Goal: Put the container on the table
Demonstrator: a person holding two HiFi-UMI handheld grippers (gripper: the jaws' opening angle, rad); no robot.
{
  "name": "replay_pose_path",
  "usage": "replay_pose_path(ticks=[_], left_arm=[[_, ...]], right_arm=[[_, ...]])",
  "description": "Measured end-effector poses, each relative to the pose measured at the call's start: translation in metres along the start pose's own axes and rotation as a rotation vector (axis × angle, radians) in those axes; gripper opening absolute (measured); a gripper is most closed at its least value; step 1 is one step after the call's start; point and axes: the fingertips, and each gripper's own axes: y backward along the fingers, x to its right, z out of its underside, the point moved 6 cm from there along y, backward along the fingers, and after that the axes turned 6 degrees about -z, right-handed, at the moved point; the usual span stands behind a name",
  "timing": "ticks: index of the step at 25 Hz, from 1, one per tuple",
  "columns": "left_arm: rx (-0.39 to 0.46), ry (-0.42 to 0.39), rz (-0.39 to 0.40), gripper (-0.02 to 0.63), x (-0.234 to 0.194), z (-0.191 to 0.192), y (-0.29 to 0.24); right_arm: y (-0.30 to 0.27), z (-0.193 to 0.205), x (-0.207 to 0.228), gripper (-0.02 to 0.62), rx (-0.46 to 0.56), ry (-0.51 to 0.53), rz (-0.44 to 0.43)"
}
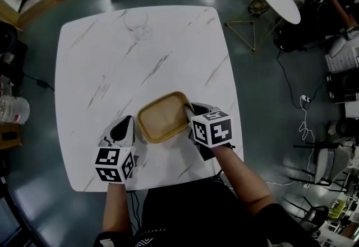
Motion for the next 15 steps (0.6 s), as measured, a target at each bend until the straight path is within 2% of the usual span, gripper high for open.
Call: replay_pose_path(ticks=[13,15], left_arm=[[-0.021,-0.002,-0.001,-0.004,0.0046,0.0016,-0.0036],[-0.021,-0.002,0.002,-0.003,0.0064,0.0014,-0.0040]], right_arm=[[0.0018,-0.0008,0.0016,0.032,0.041,-0.014,-0.023],[0.0026,-0.0002,0.0010,0.053,0.041,-0.003,-0.030]])
